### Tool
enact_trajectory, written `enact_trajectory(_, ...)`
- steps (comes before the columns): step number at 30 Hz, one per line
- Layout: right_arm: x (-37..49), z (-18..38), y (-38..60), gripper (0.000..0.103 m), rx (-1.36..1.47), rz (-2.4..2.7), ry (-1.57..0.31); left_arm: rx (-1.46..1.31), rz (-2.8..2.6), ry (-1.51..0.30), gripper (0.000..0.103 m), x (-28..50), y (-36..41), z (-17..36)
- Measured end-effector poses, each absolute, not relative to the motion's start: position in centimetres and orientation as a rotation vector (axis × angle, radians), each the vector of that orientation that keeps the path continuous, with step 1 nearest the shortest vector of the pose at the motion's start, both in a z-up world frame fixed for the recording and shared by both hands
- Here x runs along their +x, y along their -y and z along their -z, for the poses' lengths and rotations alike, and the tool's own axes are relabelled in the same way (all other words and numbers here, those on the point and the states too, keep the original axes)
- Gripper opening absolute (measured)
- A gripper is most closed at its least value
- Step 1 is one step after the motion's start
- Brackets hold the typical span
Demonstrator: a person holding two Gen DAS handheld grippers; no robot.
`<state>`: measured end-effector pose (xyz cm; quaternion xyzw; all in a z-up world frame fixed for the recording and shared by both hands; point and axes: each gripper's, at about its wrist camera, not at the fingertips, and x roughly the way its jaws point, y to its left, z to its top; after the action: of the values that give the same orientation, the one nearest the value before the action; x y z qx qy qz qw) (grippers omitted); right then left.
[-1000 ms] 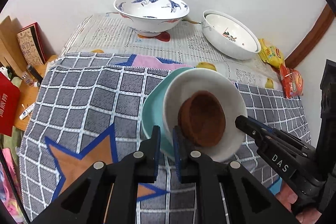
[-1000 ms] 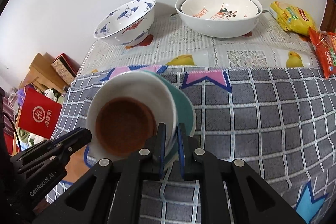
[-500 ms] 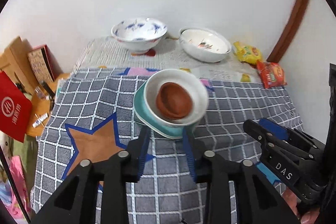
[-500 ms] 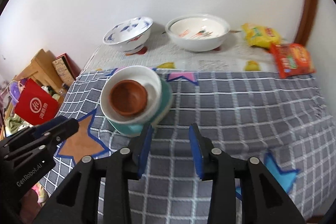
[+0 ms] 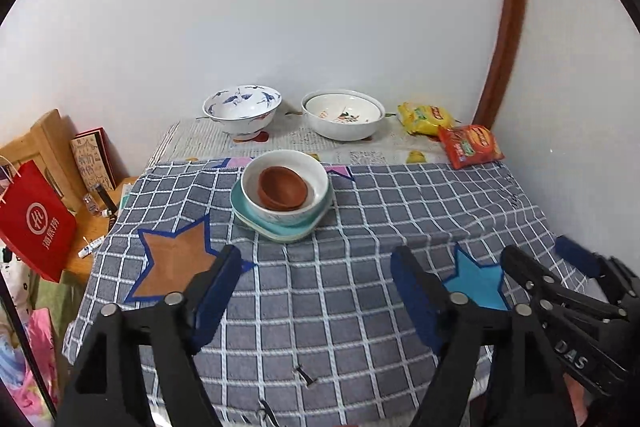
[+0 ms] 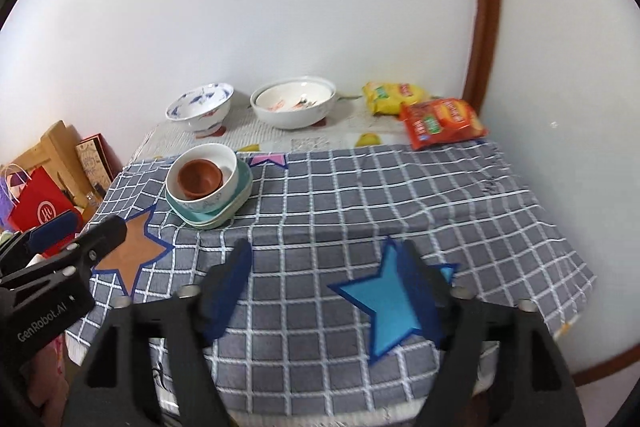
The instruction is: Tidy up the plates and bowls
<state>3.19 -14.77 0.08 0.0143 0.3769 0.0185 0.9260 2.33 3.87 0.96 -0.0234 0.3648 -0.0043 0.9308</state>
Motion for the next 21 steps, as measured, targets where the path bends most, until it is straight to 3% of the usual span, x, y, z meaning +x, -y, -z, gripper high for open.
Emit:
enact_trajectory(4, 0.0, -0.8, 16.3, 0.087, 0.032, -0.006, -0.75, -0.04, 0.007, -0.737, 0.082, 0.3, -3.0, -1.2)
enact_trajectory(21, -4.8, -2.4, 16.7, 0.087, 0.018, 0.001, -0.703, -0.008, -0.016, -0.67, 0.086, -3.8, -2.2, -3.3)
